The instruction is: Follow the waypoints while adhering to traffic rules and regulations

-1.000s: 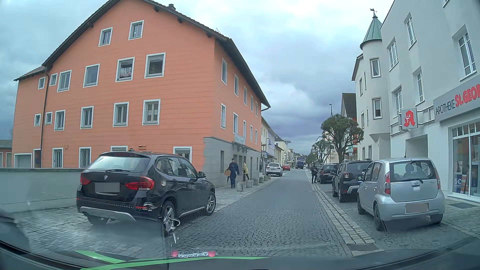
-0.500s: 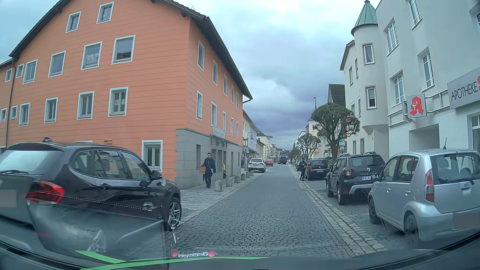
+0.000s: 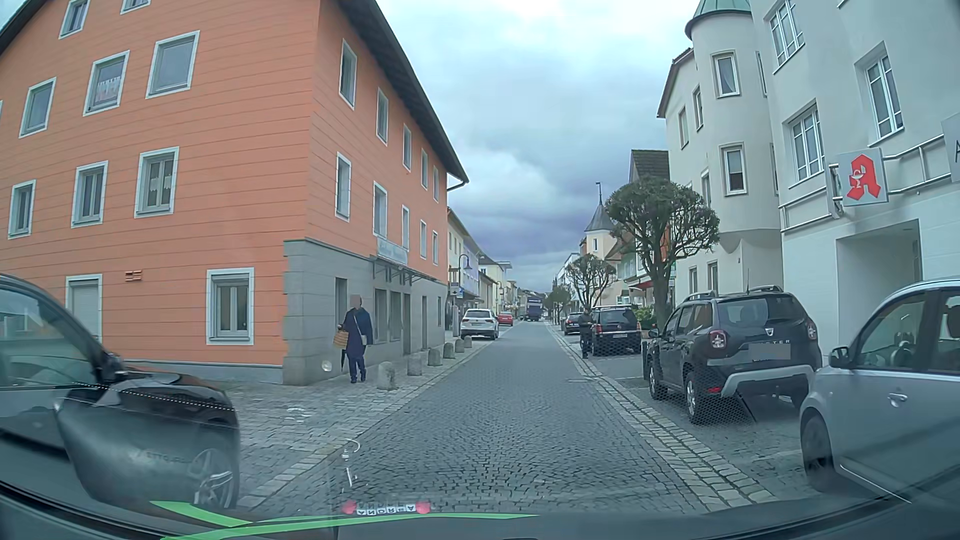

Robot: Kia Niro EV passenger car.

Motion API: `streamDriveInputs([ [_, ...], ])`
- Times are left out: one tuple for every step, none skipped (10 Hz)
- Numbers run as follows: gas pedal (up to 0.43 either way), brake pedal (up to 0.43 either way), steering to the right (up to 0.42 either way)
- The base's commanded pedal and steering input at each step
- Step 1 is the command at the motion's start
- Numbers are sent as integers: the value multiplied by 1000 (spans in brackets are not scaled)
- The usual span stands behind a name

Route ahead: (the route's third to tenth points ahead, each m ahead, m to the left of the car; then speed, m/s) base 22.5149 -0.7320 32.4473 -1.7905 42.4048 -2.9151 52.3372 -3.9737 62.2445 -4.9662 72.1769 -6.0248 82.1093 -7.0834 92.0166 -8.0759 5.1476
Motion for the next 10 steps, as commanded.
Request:
streamDriveInputs([
  [150,0,80],
  [150,0,73],
  [150,0,60],
  [150,0,50],
  [157,0,41],
  [157,0,29],
  [157,0,20],
  [157,0,17],
  [169,0,17],
  [177,0,15],
])
